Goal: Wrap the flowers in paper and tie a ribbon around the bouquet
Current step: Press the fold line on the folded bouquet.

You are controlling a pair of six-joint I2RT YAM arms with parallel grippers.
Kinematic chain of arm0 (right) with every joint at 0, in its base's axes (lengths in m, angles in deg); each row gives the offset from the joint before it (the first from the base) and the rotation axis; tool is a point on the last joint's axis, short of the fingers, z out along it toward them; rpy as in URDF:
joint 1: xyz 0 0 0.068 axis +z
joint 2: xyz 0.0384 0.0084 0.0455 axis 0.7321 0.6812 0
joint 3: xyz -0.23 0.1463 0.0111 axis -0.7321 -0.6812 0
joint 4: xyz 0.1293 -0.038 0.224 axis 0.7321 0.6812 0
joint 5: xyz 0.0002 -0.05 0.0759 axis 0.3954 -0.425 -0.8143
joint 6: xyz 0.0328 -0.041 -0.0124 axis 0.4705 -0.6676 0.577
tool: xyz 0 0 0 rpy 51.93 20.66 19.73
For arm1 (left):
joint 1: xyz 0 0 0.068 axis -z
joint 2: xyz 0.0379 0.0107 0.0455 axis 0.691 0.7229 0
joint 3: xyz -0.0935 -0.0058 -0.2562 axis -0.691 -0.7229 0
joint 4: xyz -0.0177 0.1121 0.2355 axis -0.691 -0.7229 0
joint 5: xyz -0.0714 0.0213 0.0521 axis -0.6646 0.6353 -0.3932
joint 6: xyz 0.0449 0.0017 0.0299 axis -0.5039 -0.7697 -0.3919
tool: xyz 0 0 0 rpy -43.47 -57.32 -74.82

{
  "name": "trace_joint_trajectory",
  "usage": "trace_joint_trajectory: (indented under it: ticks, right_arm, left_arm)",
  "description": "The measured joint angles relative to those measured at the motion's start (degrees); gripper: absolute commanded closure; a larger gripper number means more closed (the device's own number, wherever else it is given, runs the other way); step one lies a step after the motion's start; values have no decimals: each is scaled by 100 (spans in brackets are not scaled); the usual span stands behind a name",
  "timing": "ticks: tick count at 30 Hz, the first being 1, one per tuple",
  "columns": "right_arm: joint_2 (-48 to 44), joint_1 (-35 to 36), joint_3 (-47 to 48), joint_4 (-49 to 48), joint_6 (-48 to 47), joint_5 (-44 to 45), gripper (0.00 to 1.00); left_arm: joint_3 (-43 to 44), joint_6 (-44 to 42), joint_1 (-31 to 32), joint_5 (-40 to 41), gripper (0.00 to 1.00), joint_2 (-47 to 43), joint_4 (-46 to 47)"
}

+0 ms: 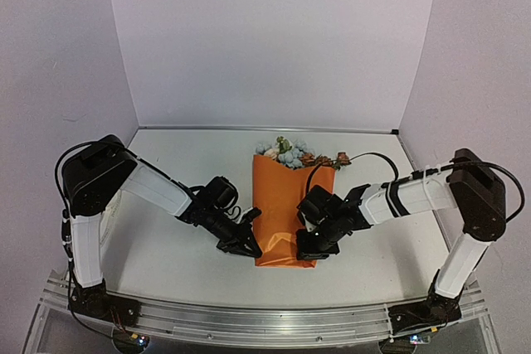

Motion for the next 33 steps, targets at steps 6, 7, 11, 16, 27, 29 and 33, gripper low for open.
trace_joint_trajectory:
  ticks: [6, 7, 11, 16, 27, 29, 33]
  right_arm:
    - [53, 33, 90, 123, 24, 66, 84]
    - [54, 42, 94, 129, 25, 78, 85]
    - [58, 59, 100, 138, 25, 117, 85]
    - [65, 82, 109, 151, 25, 125, 85]
    - [82, 85, 131, 178, 25, 128, 85]
    - [81, 87, 131, 180, 24, 130, 85]
    - [81, 89, 131, 180, 22, 134, 85]
  left_arm:
    - [0, 210, -40, -20, 90, 0, 56]
    - [0, 248, -58, -21, 90, 0, 68]
    - [33, 435, -195, -22, 90, 23, 160]
    - [261, 707, -409, -75, 90, 268, 346]
    - [734, 1162, -838, -74, 89, 669, 662]
    - [893, 1185, -951, -50, 89, 769, 668]
    - [1210, 1239, -1120, -45, 89, 994, 698]
